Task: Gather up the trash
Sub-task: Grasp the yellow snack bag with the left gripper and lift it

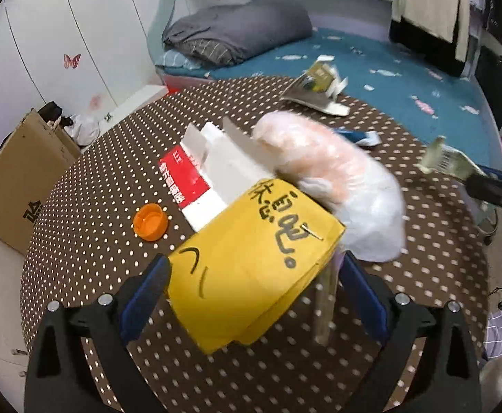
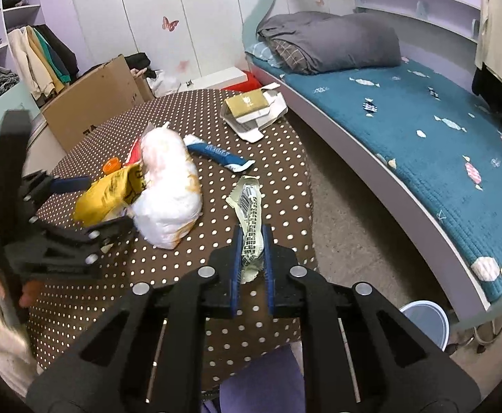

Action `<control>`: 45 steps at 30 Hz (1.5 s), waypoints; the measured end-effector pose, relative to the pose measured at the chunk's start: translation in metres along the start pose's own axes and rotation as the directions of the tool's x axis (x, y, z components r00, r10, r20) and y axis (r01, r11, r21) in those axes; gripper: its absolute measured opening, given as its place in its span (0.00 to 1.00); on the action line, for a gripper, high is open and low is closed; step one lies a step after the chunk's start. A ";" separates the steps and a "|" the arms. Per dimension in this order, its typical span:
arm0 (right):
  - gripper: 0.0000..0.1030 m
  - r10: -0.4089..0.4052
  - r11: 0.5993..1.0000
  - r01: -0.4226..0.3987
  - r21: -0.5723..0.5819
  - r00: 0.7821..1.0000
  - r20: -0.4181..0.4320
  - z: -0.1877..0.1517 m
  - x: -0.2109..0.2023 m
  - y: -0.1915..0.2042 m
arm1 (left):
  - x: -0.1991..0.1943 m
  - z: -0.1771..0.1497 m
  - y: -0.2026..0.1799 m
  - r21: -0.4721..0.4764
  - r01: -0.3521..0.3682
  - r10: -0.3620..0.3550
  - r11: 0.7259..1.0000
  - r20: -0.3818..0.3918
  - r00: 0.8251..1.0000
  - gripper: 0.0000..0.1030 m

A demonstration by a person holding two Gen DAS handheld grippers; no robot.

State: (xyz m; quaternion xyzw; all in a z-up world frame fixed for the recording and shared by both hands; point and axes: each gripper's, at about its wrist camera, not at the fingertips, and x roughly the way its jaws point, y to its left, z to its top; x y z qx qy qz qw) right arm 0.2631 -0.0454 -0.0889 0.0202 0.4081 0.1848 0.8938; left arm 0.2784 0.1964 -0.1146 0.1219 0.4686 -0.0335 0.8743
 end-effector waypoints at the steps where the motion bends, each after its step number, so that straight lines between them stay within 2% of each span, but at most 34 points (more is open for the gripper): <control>1: 0.11 -0.001 1.000 0.001 0.000 1.000 -0.002 0.000 0.001 0.001 | 0.002 0.002 0.003 -0.011 0.015 -0.015 1.000 -0.001 1.000 0.93; 3: 0.11 -0.002 1.000 0.002 0.003 1.000 -0.003 0.001 0.002 0.002 | 0.007 0.003 0.013 -0.067 0.064 -0.064 0.996 0.007 0.998 0.91; 4: 0.11 -0.002 1.000 0.002 0.004 1.000 -0.003 0.002 0.002 0.003 | 0.007 0.003 0.017 -0.087 0.078 -0.077 0.993 0.010 0.997 0.87; 6: 0.11 -0.004 1.000 0.004 0.003 1.000 0.001 0.002 0.001 0.003 | 0.003 0.000 0.024 -0.125 0.105 -0.102 0.987 0.029 0.994 0.64; 8: 0.11 -0.003 1.000 0.003 -0.001 1.000 0.004 0.003 0.000 0.003 | -0.006 -0.004 0.030 -0.158 0.130 -0.124 0.979 0.044 0.991 0.47; 13: 0.11 0.000 1.000 0.000 -0.004 1.000 0.003 0.000 -0.003 0.003 | -0.027 -0.019 0.034 -0.219 0.145 -0.128 0.965 0.093 0.987 0.41; 15: 0.11 0.005 1.000 -0.005 -0.006 1.000 -0.002 -0.002 -0.005 0.004 | -0.038 -0.029 0.035 -0.242 0.169 -0.147 0.955 0.105 0.983 0.26; 17: 0.11 0.005 1.000 -0.005 -0.007 1.000 -0.003 -0.003 -0.007 0.004 | -0.045 -0.039 0.033 -0.272 0.185 -0.161 0.944 0.107 0.981 0.26; 19: 0.11 0.007 1.000 -0.007 -0.007 1.000 -0.005 -0.003 -0.008 0.003 | -0.052 -0.049 0.030 -0.261 0.193 -0.172 0.946 0.104 0.980 0.26; 20: 0.11 0.008 1.000 -0.008 -0.008 1.000 -0.006 -0.004 -0.009 0.003 | -0.054 -0.053 0.026 -0.247 0.197 -0.179 0.949 0.094 0.979 0.32; 21: 0.11 0.008 1.000 -0.008 -0.009 1.000 -0.007 -0.004 -0.009 0.003 | -0.055 -0.060 0.020 -0.231 0.198 -0.185 0.953 0.077 0.980 0.50; 22: 0.11 0.007 1.000 -0.007 -0.009 1.000 -0.008 -0.004 -0.009 0.003 | -0.056 -0.065 0.016 -0.227 0.184 -0.173 0.956 0.066 0.983 0.65; 23: 0.11 0.007 1.000 -0.007 -0.011 1.000 -0.010 -0.005 -0.009 0.003 | -0.059 -0.069 0.013 -0.220 0.163 -0.150 0.962 0.076 0.986 0.85; 28: 0.11 0.011 1.000 -0.011 -0.009 1.000 -0.018 -0.005 -0.007 0.004 | -0.059 -0.066 0.020 -0.239 0.192 -0.175 0.952 0.090 0.980 0.85; 32: 0.11 0.009 1.000 -0.010 -0.015 1.000 -0.019 -0.004 -0.007 0.005 | -0.033 -0.056 0.034 -0.297 0.163 -0.161 0.941 0.032 0.986 0.85; 34: 0.11 0.005 1.000 -0.005 -0.016 1.000 -0.023 -0.005 -0.006 0.005 | -0.018 -0.056 0.038 -0.321 0.158 -0.166 0.934 0.004 0.986 0.67; 35: 0.11 0.004 1.000 -0.004 -0.016 1.000 -0.025 -0.005 -0.006 0.004 | -0.021 -0.057 0.036 -0.306 0.110 -0.108 0.945 0.023 0.994 0.60; 38: 0.11 -0.002 1.000 0.002 -0.012 1.000 -0.028 -0.004 -0.005 0.002 | -0.030 -0.056 0.033 -0.303 0.133 -0.121 0.944 0.057 0.991 0.49; 42: 0.11 0.002 1.000 -0.002 -0.006 1.000 -0.016 -0.005 -0.011 -0.001 | -0.043 -0.054 0.020 -0.275 0.126 -0.106 0.953 0.085 0.991 0.48; 45: 0.11 0.001 1.000 -0.001 -0.002 1.000 -0.004 -0.007 -0.020 -0.005 | -0.047 -0.049 0.007 -0.265 0.147 -0.124 0.953 0.101 0.987 0.48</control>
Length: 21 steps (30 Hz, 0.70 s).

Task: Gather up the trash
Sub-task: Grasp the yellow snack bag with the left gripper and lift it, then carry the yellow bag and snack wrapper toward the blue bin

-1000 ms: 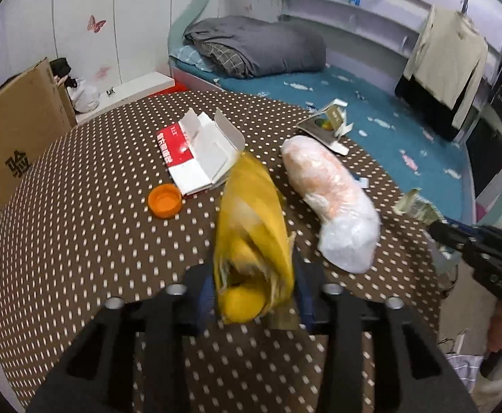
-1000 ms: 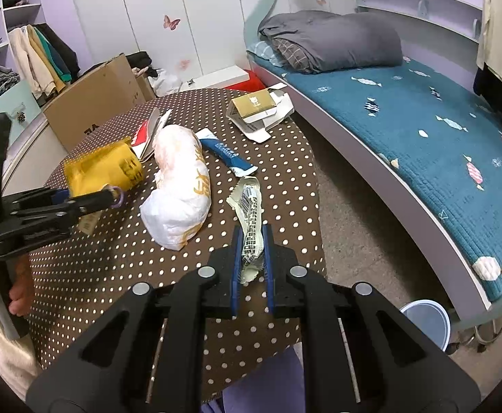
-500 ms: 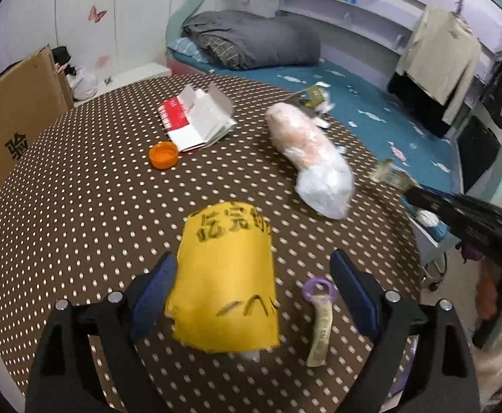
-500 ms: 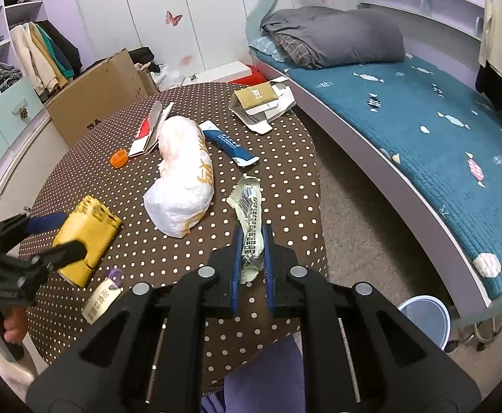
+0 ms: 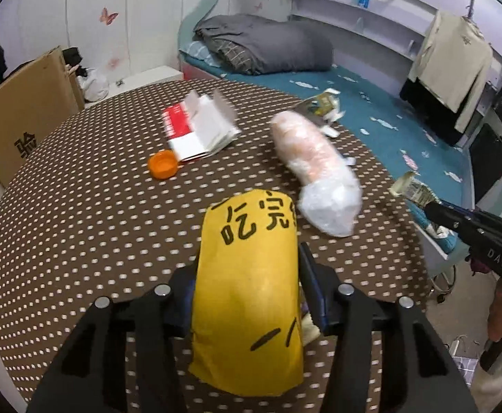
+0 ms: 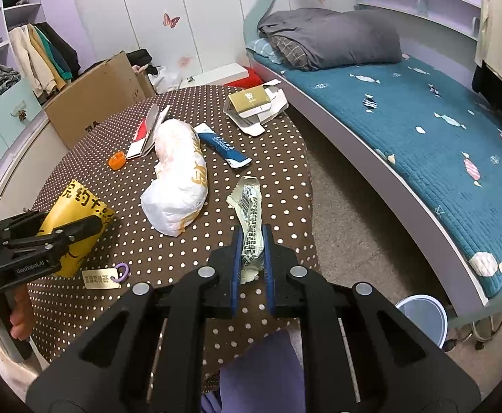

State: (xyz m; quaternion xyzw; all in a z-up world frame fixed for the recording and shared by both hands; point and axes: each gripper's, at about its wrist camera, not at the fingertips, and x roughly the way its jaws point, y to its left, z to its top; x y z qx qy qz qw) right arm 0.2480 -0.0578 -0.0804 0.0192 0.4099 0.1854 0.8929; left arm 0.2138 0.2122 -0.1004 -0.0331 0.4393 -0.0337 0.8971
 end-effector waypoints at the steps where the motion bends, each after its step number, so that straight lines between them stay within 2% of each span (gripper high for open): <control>1: 0.11 -0.001 1.000 0.001 0.002 1.000 0.003 -0.001 -0.003 -0.002 | 0.000 0.001 -0.006 0.008 0.007 -0.007 1.000 0.002 1.000 0.48; 10: 0.11 -0.049 0.997 0.046 0.066 0.998 0.048 -0.013 -0.038 -0.039 | 0.001 0.009 -0.072 0.099 0.065 -0.066 0.993 0.013 0.998 0.48; 21: 0.11 -0.158 0.972 0.143 0.188 0.985 0.066 -0.036 -0.075 -0.104 | 0.015 0.017 -0.159 0.208 0.178 -0.179 0.962 -0.014 0.984 0.48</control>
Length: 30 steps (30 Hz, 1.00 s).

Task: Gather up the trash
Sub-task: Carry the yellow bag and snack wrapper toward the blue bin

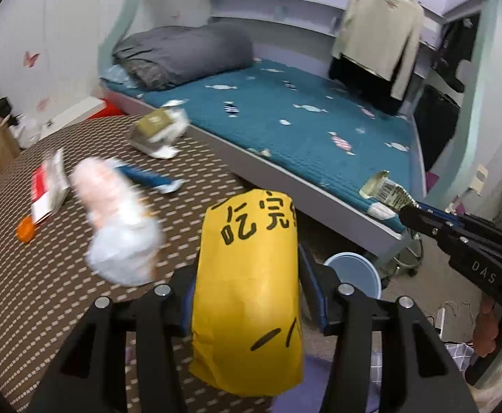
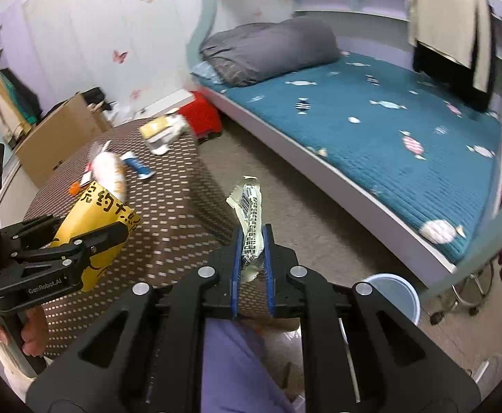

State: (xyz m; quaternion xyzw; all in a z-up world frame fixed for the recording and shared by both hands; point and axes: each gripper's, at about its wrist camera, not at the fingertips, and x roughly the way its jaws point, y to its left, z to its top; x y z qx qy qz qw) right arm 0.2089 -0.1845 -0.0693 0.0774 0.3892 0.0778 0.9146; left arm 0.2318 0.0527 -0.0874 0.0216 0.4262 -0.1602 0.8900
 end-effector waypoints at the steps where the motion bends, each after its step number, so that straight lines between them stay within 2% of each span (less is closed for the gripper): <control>1: 0.11 -0.014 1.000 0.014 0.017 1.000 0.003 -0.002 -0.003 -0.009 | 0.004 0.002 -0.007 0.008 0.013 -0.013 1.000 -0.003 1.000 0.48; 8: 0.11 -0.094 0.989 0.094 0.116 0.996 -0.003 -0.016 -0.015 -0.061 | 0.037 0.011 -0.066 0.089 0.101 -0.098 0.991 -0.045 0.994 0.48; 17: 0.11 -0.189 0.942 0.198 0.271 0.980 -0.059 -0.047 -0.021 -0.125 | 0.084 0.013 -0.137 0.179 0.210 -0.188 0.961 -0.134 0.973 0.48; 24: 0.11 -0.247 0.891 0.269 0.366 0.963 -0.106 -0.069 -0.023 -0.170 | 0.121 0.002 -0.184 0.234 0.270 -0.216 0.934 -0.233 0.948 0.48; 30: 0.11 -0.294 0.832 0.334 0.443 0.942 -0.159 -0.090 -0.021 -0.207 | 0.157 -0.014 -0.219 0.271 0.292 -0.199 0.917 -0.323 0.925 0.48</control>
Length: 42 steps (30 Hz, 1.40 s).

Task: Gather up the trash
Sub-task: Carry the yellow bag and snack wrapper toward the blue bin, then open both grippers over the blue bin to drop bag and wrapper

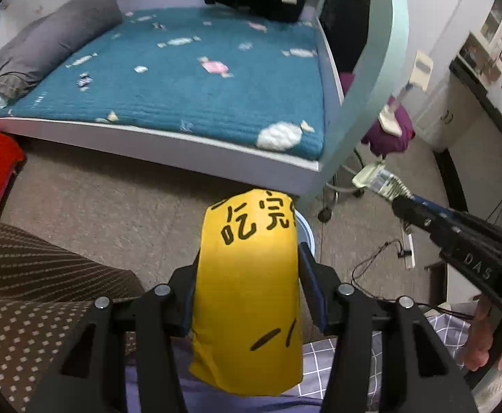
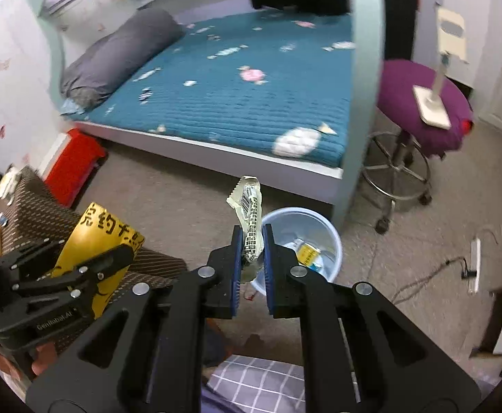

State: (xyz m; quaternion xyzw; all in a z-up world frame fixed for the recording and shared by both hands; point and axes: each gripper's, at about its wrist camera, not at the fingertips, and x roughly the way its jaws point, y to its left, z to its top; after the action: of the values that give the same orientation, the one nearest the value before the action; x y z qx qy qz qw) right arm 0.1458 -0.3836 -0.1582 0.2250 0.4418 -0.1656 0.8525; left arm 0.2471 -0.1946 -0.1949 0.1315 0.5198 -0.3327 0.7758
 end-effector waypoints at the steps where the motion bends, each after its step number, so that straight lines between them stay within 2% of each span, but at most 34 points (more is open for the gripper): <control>1: 0.11 -0.010 1.000 0.010 0.021 1.000 -0.009 0.000 0.003 -0.008 | 0.008 0.001 -0.004 0.001 0.006 -0.006 1.000 -0.019 1.000 0.48; 7: 0.11 -0.059 0.993 0.062 0.096 0.998 -0.030 0.000 0.014 -0.037 | 0.048 0.017 -0.029 0.044 0.012 -0.008 0.999 -0.094 0.996 0.49; 10: 0.11 -0.071 0.990 0.074 0.118 0.997 -0.033 0.001 0.015 -0.048 | 0.054 0.027 -0.041 0.063 -0.007 0.012 0.998 -0.078 0.997 0.63; 11: 0.11 -0.074 0.990 0.077 0.122 0.997 -0.034 0.000 0.016 -0.050 | 0.055 0.030 -0.042 0.058 -0.006 0.011 0.998 -0.083 0.996 0.74; 12: 0.11 -0.076 0.989 0.080 0.124 0.997 -0.035 0.000 0.016 -0.051 | 0.055 0.033 -0.043 0.047 0.008 -0.005 0.999 -0.083 0.997 0.77; 13: 0.11 -0.077 0.989 0.081 0.123 0.996 -0.037 0.000 0.017 -0.051 | 0.055 0.035 -0.043 0.044 0.015 -0.012 0.999 -0.079 0.997 0.77; 16: 0.11 -0.071 0.991 0.076 0.108 0.996 -0.048 -0.001 0.022 -0.046 | 0.055 0.034 -0.039 0.055 -0.026 0.030 0.998 -0.078 0.997 0.77; 22: 0.12 -0.039 0.999 0.041 0.023 0.996 -0.081 0.005 0.040 -0.021 | 0.057 0.021 -0.009 0.001 -0.061 0.061 0.998 -0.117 0.991 0.77; 25: 0.14 -0.021 1.000 0.023 0.017 0.995 -0.097 0.008 0.049 -0.013 | 0.057 0.015 0.002 -0.006 -0.082 0.080 0.997 -0.133 0.988 0.77; 26: 0.18 -0.015 1.000 0.017 0.022 0.994 -0.106 0.009 0.051 -0.012 | 0.056 0.015 0.005 -0.009 -0.087 0.086 0.996 -0.132 0.988 0.77; 27: 0.45 -0.017 0.999 0.020 0.027 0.994 -0.108 0.009 0.052 -0.013 | 0.053 0.014 0.008 -0.015 -0.093 0.091 0.996 -0.129 0.988 0.77; 28: 0.77 -0.030 0.999 0.033 0.024 0.995 -0.096 0.008 0.050 -0.012 | 0.051 0.013 0.010 -0.018 -0.093 0.091 0.995 -0.126 0.988 0.77; 29: 0.78 -0.050 0.999 0.049 -0.015 0.996 -0.067 0.005 0.046 -0.008 | 0.050 0.012 0.010 -0.019 -0.092 0.089 0.996 -0.123 0.988 0.77; 31: 0.78 -0.056 0.997 0.052 -0.054 0.996 -0.073 0.001 0.044 -0.004 | 0.047 0.011 0.009 -0.013 -0.094 0.092 0.995 -0.118 0.989 0.77; 34: 0.78 -0.047 0.999 0.045 -0.029 0.995 -0.093 -0.003 0.044 -0.008 | 0.043 0.008 0.006 -0.009 -0.097 0.096 0.995 -0.112 0.989 0.77; 42: 0.78 -0.055 0.998 0.051 -0.048 0.994 -0.091 -0.011 0.033 -0.002 | 0.031 0.003 0.002 -0.010 -0.101 0.100 0.995 -0.092 0.991 0.77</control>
State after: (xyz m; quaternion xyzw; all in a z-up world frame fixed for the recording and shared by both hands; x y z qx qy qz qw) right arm 0.1562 -0.3820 -0.1917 0.2013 0.4901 -0.1677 0.8314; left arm 0.2575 -0.2061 -0.2215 0.1672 0.5500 -0.2830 0.7678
